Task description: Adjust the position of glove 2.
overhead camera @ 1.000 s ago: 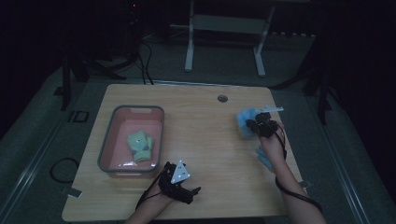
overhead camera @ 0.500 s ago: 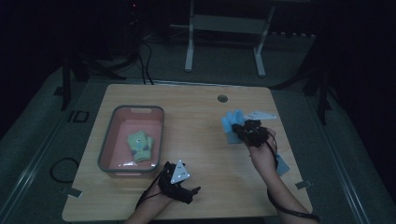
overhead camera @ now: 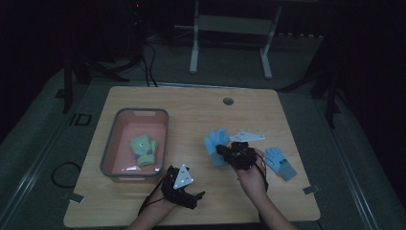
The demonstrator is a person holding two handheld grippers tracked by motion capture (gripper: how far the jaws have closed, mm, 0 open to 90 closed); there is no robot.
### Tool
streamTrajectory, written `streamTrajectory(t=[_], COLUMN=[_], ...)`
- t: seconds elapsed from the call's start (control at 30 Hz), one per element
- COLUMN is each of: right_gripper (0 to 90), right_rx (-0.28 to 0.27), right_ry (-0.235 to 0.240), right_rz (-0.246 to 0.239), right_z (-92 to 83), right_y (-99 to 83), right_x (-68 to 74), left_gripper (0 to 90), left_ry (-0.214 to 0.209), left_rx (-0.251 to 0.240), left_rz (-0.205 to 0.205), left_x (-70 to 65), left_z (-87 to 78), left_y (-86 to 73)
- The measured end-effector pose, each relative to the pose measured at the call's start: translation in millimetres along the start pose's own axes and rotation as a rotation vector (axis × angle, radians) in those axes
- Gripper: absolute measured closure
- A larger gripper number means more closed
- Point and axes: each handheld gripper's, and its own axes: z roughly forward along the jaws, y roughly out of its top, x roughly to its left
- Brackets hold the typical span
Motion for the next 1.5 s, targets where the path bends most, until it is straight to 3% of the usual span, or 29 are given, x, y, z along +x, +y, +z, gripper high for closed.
streamTrajectory(t=[0.23, 0.43, 0.7, 0.97, 1.2, 1.5], right_gripper=[87.2, 86.6, 82.5, 71.3, 54.3, 56.8], right_rx=[0.073, 0.134, 0.187, 0.178, 0.185, 0.19], right_ry=[0.004, -0.036, -0.051, -0.047, -0.022, 0.002], right_rz=[0.048, 0.053, 0.049, 0.024, -0.01, -0.055], right_z=[25.4, 42.8, 57.0, 54.9, 45.3, 28.7], right_y=[-27.7, -44.4, -59.4, -58.3, -51.8, -46.4], right_x=[-1.4, -8.2, -13.7, -12.4, -21.5, -35.7], left_gripper=[2.6, 2.6, 2.6, 2.6, 2.6, 2.6], left_ry=[-0.006, -0.008, -0.011, -0.021, -0.026, -0.027], left_rx=[-0.002, -0.007, -0.006, -0.005, -0.009, -0.004], left_rz=[0.003, 0.017, 0.018, 0.02, 0.004, 0.011], left_x=[-1.9, -4.7, -4.9, -6.5, -3.8, -4.4], left_z=[1.6, 1.0, 0.4, 0.1, 0.1, 1.1], left_y=[-1.8, -1.8, -2.2, -1.8, -2.9, -3.0])
